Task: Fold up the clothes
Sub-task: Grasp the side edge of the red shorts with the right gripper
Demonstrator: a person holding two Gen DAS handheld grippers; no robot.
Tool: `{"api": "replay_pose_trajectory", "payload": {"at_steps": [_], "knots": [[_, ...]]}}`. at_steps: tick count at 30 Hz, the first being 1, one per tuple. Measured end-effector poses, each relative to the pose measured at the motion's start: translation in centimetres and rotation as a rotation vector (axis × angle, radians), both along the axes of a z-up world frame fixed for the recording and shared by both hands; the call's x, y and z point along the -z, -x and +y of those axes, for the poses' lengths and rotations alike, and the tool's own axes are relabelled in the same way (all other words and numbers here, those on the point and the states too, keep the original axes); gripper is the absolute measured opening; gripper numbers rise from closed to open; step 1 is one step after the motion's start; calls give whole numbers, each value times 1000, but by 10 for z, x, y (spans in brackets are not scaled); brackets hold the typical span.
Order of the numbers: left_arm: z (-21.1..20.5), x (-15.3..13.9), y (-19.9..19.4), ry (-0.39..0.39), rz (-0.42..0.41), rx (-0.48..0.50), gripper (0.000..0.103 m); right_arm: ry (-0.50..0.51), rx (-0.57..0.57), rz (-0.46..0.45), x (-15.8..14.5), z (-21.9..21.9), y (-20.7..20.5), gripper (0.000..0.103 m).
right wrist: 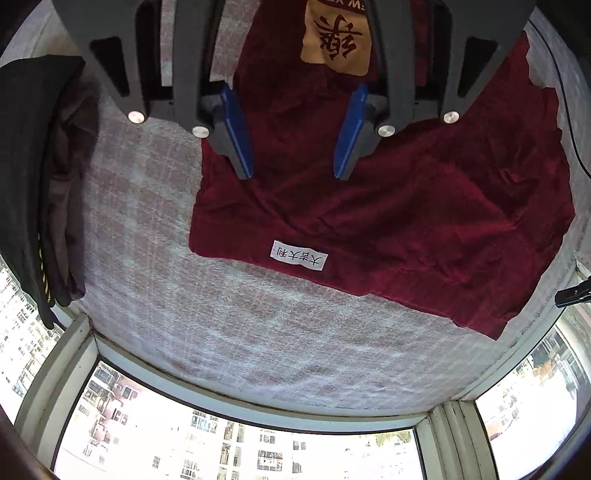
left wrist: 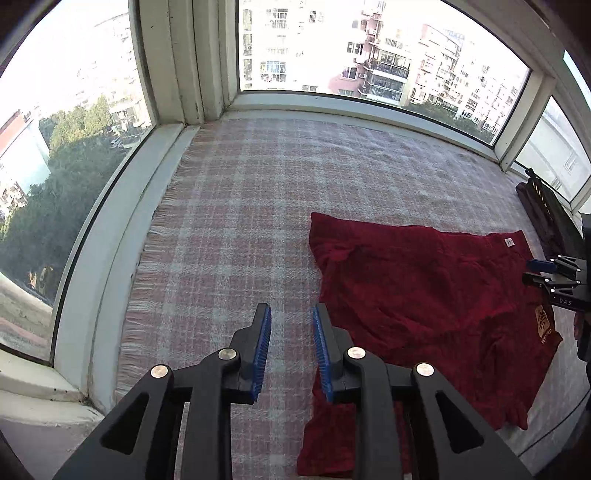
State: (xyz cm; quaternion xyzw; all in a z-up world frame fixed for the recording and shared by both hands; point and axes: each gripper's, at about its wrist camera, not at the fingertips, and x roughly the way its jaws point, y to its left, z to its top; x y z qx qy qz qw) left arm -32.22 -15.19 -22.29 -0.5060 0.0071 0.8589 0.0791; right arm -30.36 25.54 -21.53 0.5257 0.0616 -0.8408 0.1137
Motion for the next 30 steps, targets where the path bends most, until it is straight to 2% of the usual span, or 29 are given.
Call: {"api": "replay_pose_trajectory", "payload": {"at_steps": [1, 2, 4, 8, 10, 13, 17, 25, 28, 30], "knots": [[-7, 2, -12, 4, -9, -12, 23, 22, -3, 5, -8, -3, 2, 45], [-10, 5, -22, -2, -19, -21, 29, 38, -26, 12, -16, -12, 4, 45], [-11, 12, -39, -30, -40, -34, 35, 41, -148, 38, -28, -49, 13, 46], [-8, 18, -59, -40, -54, -48, 35, 37, -393, 88, -52, -124, 31, 49], [-6, 23, -59, -52, -58, -63, 35, -20, -508, 95, -53, -173, 51, 49], [-4, 25, -61, -76, -54, -79, 35, -56, -636, 57, -36, -235, 89, 49], [-5, 23, -58, -115, -45, -114, 35, -94, -691, 14, -20, -275, 111, 49], [1, 25, -53, -70, -63, -109, 35, -90, -708, -19, 5, -311, 125, 49], [5, 26, -53, -69, -55, -98, 30, -103, -733, -16, 13, -320, 127, 49], [6, 28, -54, -67, -54, -95, 21, -95, -747, -28, 16, -322, 129, 49]]}}
